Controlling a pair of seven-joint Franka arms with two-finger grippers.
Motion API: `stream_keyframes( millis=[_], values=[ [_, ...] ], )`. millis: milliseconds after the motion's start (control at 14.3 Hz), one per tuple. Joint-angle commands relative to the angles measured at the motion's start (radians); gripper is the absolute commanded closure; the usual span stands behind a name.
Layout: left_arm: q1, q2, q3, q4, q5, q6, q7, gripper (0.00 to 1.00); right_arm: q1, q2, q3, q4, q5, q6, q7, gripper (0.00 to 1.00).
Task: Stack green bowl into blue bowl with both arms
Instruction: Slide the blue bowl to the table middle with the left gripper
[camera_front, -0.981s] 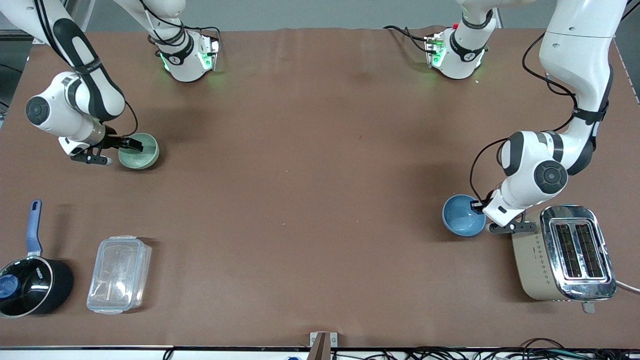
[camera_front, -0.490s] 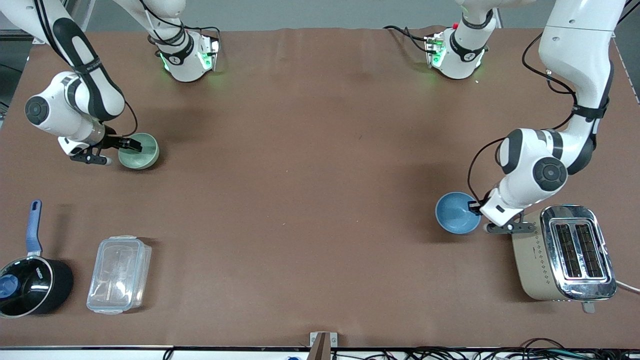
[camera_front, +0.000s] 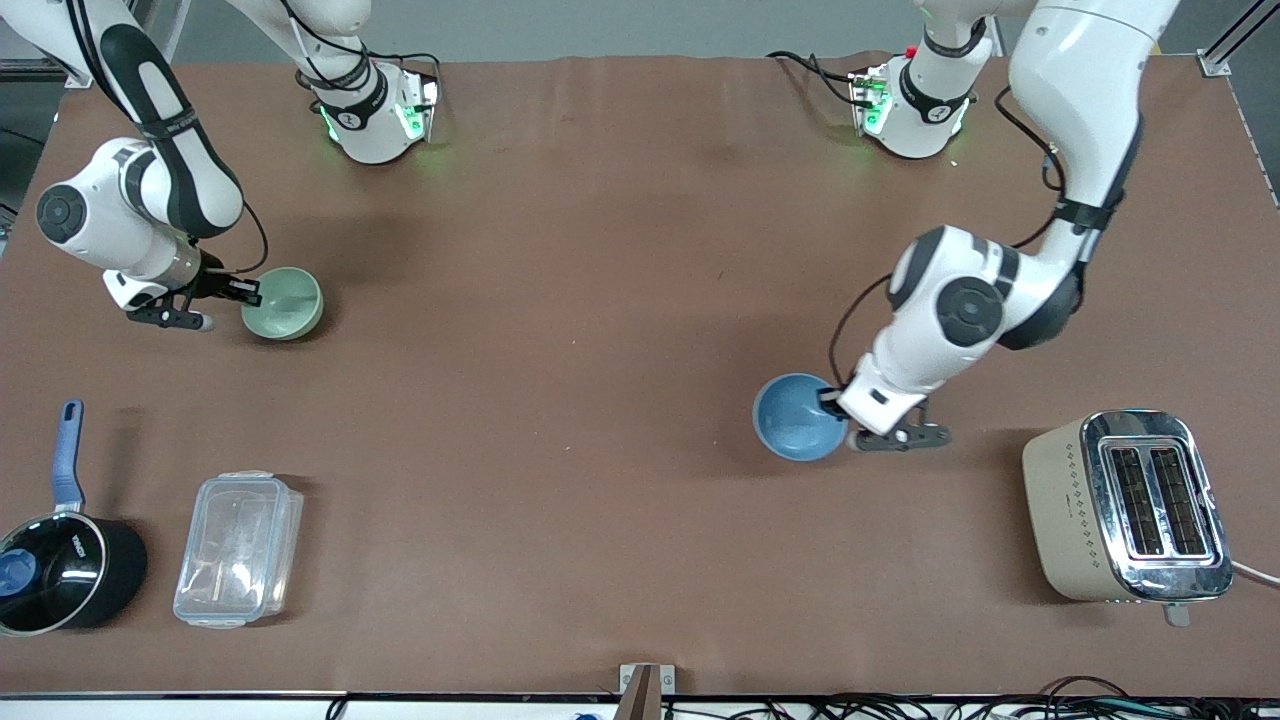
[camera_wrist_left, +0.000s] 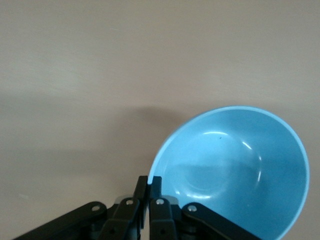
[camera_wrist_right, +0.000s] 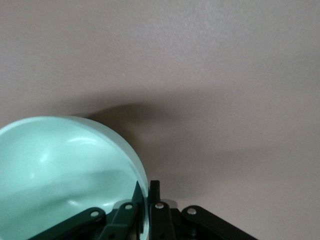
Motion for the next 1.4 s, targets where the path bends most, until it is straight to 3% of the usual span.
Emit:
stream_keyframes(
  millis=[0, 140, 420, 701, 841, 911, 981, 1121, 1331],
  values=[
    [-0.138, 0.081, -0.002, 0.109, 0.01, -0.02, -0.151, 1.0, 0.001, -0.09, 0.01, 0.025, -0.007, -0.119, 0.003, 1.0],
    [-0.239, 0.159, 0.0, 0.195, 0.019, -0.02, -0.269, 1.0, 0.012, -0.141, 0.01, 0.075, -0.006, -0.214, 0.003, 1.0],
    [-0.393, 0.236, 0.007, 0.253, 0.019, -0.02, -0.439, 1.0, 0.052, -0.204, 0.012, 0.265, 0.004, -0.484, 0.003, 1.0],
    [-0.457, 0.255, 0.007, 0.253, 0.017, -0.015, -0.495, 0.99, 0.122, -0.202, 0.012, 0.5, 0.005, -0.693, 0.011, 0.99],
    [-0.47, 0.276, 0.007, 0.253, 0.017, -0.015, -0.509, 0.94, 0.174, -0.201, 0.012, 0.559, 0.005, -0.721, 0.016, 0.99],
    [-0.47, 0.285, 0.007, 0.255, 0.017, -0.013, -0.51, 0.86, 0.199, -0.201, 0.012, 0.571, 0.005, -0.721, 0.026, 0.99],
    [-0.47, 0.287, 0.007, 0.255, 0.017, -0.013, -0.512, 0.7, 0.224, -0.201, 0.012, 0.58, 0.007, -0.721, 0.039, 0.99],
    [-0.468, 0.272, 0.009, 0.266, 0.023, -0.015, -0.509, 0.03, 0.282, -0.198, 0.012, 0.603, 0.02, -0.719, 0.06, 0.99],
    [-0.439, 0.203, 0.015, 0.344, 0.027, -0.12, -0.501, 0.0, 0.363, -0.189, 0.012, 0.628, 0.094, -0.715, 0.13, 0.99]
  ],
)
